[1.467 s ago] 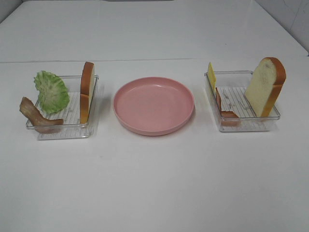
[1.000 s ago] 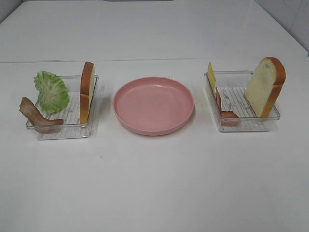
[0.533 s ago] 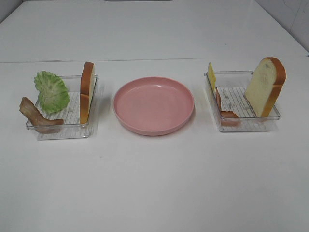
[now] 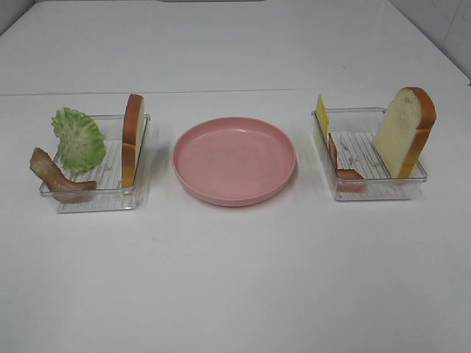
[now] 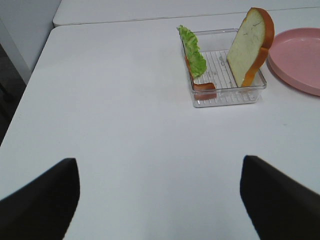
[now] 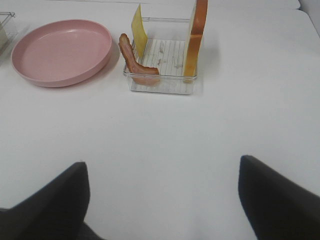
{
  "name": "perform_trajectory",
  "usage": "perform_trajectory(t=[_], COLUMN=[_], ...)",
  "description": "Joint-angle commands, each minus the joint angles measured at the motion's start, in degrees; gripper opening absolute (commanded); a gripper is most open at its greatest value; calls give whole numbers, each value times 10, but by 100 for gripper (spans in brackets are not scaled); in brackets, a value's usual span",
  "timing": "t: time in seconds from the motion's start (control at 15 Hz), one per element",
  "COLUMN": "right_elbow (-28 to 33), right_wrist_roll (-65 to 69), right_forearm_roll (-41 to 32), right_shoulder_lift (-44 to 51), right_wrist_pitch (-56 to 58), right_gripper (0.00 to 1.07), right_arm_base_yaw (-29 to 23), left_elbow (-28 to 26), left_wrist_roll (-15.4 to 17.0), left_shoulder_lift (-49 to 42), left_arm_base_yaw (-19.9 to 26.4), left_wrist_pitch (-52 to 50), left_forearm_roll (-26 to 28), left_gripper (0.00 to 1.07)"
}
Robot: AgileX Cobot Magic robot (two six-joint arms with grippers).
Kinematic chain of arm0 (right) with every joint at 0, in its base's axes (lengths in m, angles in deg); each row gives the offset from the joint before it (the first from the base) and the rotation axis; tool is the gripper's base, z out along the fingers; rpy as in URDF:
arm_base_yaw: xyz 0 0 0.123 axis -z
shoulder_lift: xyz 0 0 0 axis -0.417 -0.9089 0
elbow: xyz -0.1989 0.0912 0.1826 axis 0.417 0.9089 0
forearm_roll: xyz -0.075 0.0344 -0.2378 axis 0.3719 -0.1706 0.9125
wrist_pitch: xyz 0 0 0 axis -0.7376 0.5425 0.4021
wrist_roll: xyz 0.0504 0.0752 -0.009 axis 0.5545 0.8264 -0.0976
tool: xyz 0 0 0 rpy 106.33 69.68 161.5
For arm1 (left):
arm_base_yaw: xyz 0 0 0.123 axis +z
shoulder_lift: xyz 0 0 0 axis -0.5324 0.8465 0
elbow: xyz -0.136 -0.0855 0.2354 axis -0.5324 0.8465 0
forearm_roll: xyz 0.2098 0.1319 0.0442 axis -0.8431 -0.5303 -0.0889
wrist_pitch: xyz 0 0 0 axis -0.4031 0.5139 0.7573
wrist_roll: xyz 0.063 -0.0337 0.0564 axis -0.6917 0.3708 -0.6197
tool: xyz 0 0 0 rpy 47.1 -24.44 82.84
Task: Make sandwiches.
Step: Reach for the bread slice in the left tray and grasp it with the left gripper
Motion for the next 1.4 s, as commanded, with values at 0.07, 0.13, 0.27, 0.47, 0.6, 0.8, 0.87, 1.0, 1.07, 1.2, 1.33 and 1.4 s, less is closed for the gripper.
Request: perform_trajectory(t=[0.07, 0.13, 0.27, 0.47, 0.6, 0.8, 0.87, 1.0, 1.07, 1.2, 1.33, 1.4], right_elbow=[1, 1, 1, 1, 1, 1, 1, 1, 1, 1, 1, 1], right_wrist_roll=[-3, -3, -3, -3, -3, -3, -3, -3, -3, -3, -3, -3], right_forearm_roll=[-3, -3, -3, -3, -3, -3, -3, -3, -3, -3, -3, -3], right_shoulder_lift=[9, 9, 9, 9, 9, 9, 9, 9, 9, 9, 9, 9], right_wrist_pitch=[-5, -5, -5, -5, -5, -5, -5, -5, -5, -5, -5, -5], right_gripper=[78, 78, 78, 78, 78, 78, 78, 78, 78, 78, 78, 78], right_arm_base_yaw=[3, 3, 3, 3, 3, 3, 3, 3, 3, 3, 3, 3], left_elbow=[3, 3, 3, 1, -17, -24, -24, -24, -24, -34, -71, -100], left_wrist_roll=[1, 1, 1, 1, 3, 6, 6, 5, 3, -4, -15, -18], left_shoulder_lift=[-12, -12, -12, -10, 13, 78, 114, 225, 277, 380, 457, 504], left_arm_base_yaw=[2, 2, 2, 2, 2, 2, 2, 2, 2, 2, 2, 2], left_wrist_pitch=[-4, -4, -4, -6, -31, -122, -160, -269, -304, -334, -324, -304], left_forearm_roll=[5, 5, 5, 7, 10, 23, 40, 104, 129, 144, 144, 144], left_gripper=[83, 83, 83, 83, 83, 81, 80, 80, 80, 80, 80, 80])
